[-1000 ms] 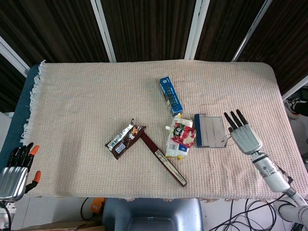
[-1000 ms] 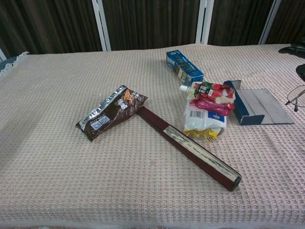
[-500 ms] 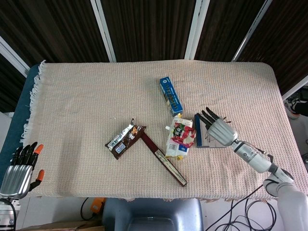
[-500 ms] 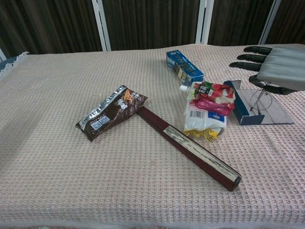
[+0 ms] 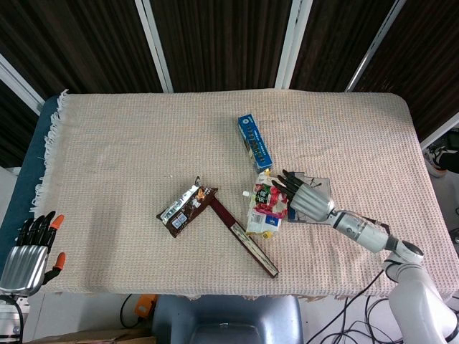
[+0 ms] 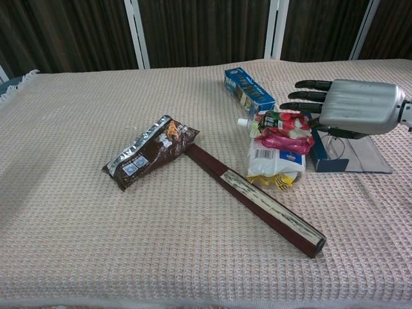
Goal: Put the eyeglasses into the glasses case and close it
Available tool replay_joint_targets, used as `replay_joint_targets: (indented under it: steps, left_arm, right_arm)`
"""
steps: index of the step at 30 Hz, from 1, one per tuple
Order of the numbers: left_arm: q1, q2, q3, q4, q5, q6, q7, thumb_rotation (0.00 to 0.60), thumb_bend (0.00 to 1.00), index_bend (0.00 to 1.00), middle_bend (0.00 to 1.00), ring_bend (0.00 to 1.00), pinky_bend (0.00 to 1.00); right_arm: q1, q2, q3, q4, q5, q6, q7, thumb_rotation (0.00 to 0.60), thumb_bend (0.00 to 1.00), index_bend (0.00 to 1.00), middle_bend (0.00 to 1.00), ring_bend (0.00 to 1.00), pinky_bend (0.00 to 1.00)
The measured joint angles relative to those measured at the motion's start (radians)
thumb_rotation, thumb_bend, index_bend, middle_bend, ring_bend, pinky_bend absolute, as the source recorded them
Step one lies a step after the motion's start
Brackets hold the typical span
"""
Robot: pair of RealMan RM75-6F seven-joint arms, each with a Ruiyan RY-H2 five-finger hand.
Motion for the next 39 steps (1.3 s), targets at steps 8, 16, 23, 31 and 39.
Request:
replay_joint_targets:
  steps: [8, 16, 23, 31, 39]
  left_arm:
    - [-0.002, 0.001, 0.0, 0.0, -0.002, -0.001, -0.002, 0.6, 0.41, 0.0, 0.0, 0.0, 0.0]
    - [-0.003, 0.0, 0.001, -0.001, 0.0, 0.0, 0.0, 0.6, 0.41, 0.0, 0.0, 0.0, 0.0]
    - [-0.004, 0.0, 0.002, -0.001, 0.003, 0.0, -0.003, 0.6, 0.41, 0.0, 0.0, 0.0, 0.0]
    - [-0.006, 0.0, 0.003, -0.002, 0.005, -0.001, -0.001, 0.6, 0.41, 0.0, 0.0, 0.0, 0.0]
    - [-0.008, -0.002, 0.003, -0.004, 0.004, -0.003, 0.003, 0.6, 0.41, 0.0, 0.0, 0.0, 0.0]
  right_arm:
    - [0.003, -0.025, -0.005, 0.023, 0.018, 0.002, 0.011, 0.6, 0.58, 0.68, 0.14, 0.0, 0.0]
    - [-0.009, -0.05, 0.003, 0.048, 0.046, 0.012, 0.001, 0.6, 0.28, 0.56, 0.14, 0.0, 0.0]
    - [-0.022, -0.061, 0.02, 0.059, 0.079, 0.011, -0.003, 0.6, 0.25, 0.52, 0.13, 0.0, 0.0]
    - [-0.054, -0.047, 0.056, 0.061, 0.138, 0.009, 0.048, 0.6, 0.22, 0.42, 0.1, 0.0, 0.0]
    - [-0.076, -0.071, 0.107, 0.07, 0.213, -0.088, 0.098, 0.6, 0.19, 0.33, 0.06, 0.0, 0.0]
